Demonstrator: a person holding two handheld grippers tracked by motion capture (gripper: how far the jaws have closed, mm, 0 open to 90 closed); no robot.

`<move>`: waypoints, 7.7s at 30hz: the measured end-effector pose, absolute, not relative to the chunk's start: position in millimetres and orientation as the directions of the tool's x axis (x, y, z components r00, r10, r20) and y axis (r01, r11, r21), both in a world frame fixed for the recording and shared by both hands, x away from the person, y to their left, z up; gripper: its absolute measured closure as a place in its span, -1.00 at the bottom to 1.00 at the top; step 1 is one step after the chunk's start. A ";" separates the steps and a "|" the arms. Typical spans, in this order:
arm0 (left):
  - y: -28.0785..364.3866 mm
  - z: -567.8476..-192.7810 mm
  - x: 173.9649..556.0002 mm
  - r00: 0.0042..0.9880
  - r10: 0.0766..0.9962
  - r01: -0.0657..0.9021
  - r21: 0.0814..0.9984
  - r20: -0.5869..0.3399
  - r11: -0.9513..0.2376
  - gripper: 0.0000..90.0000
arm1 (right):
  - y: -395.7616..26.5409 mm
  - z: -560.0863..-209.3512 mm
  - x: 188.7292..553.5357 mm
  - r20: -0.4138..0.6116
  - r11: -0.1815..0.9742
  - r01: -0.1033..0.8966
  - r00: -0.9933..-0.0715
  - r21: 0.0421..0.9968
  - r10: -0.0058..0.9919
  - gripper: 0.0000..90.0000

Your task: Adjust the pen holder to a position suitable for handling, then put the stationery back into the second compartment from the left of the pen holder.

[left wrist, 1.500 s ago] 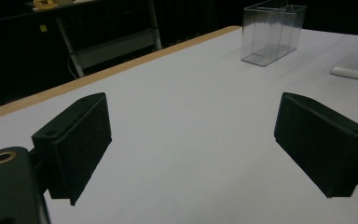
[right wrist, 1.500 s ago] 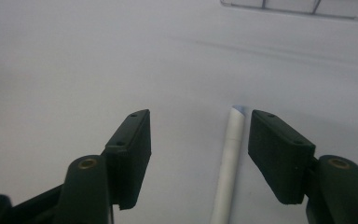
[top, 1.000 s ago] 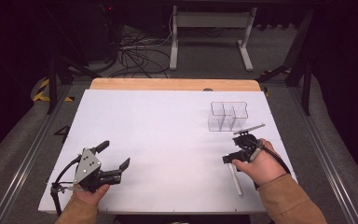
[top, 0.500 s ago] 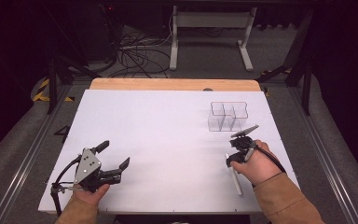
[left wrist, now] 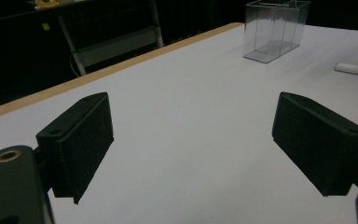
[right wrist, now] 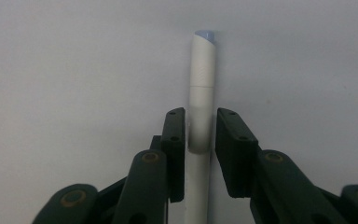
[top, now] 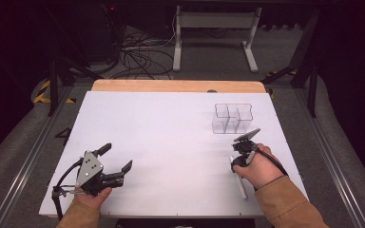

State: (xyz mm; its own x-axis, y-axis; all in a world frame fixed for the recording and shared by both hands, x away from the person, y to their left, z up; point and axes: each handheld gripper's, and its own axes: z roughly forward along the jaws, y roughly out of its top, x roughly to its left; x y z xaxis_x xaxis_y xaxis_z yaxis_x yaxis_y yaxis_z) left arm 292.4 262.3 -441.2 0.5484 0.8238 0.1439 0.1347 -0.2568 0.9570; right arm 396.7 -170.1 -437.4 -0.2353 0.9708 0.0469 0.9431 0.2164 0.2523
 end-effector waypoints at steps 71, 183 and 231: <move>260.8 -441.5 292.9 0.547 0.824 0.131 0.956 0.151 -0.262 -0.71 | -190.0 -372.1 371.3 0.046 0.286 0.602 -0.475 0.746 0.879 0.75; 262.8 -443.2 293.8 0.549 0.825 0.142 0.957 0.137 -0.254 -0.71 | -208.5 -352.8 485.4 0.004 0.063 0.101 -0.561 0.993 0.828 0.75; 270.8 -443.5 287.1 0.522 0.842 0.147 0.959 0.134 -0.244 -0.70 | -213.8 -383.2 508.9 0.066 0.079 0.255 -0.517 0.964 0.853 0.17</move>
State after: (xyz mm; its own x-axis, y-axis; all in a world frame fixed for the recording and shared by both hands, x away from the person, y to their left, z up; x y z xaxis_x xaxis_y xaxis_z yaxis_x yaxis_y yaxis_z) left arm 287.1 270.8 -443.5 0.5220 0.8424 0.1340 0.1469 -0.2435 0.9587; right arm 508.9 -213.8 -383.2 -0.5173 0.8532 0.0665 0.2546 0.0793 0.9638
